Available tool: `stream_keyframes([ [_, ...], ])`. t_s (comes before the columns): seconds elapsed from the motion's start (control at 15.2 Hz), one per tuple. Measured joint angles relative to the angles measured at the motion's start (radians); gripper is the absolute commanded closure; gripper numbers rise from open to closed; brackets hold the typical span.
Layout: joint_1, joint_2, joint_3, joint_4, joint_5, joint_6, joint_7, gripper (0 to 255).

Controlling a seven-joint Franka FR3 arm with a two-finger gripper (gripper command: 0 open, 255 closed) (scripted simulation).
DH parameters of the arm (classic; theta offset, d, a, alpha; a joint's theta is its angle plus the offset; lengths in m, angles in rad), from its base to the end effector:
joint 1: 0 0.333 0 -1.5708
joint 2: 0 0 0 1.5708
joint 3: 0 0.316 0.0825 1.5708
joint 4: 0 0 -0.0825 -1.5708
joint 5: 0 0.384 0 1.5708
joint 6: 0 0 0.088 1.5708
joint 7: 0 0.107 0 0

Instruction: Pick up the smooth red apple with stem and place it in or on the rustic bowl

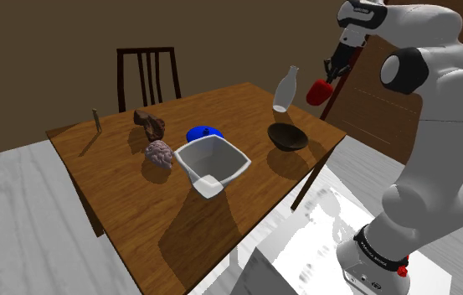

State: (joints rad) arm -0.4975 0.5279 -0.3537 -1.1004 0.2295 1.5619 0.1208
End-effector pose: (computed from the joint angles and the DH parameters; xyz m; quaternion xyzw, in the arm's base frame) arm 0.5232 -0.4600 0.5266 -0.8927 0.4495 0.0090 0.0320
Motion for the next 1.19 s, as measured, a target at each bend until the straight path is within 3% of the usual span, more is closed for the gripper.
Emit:
stream_keyframes([
  [0.33, -0.021, 0.032, 0.003, 0.116, 0.009, -0.083, 0.007, 255],
  [0.4, -0.008, 0.011, 0.002, 0.094, 0.003, -0.082, 0.014, 255],
  [0.66, 0.081, -0.154, -0.002, -0.118, -0.046, -0.027, 0.064, 255],
  [1.19, 0.223, -0.427, 0.042, -0.412, -0.137, 0.021, 0.223, 255],
])
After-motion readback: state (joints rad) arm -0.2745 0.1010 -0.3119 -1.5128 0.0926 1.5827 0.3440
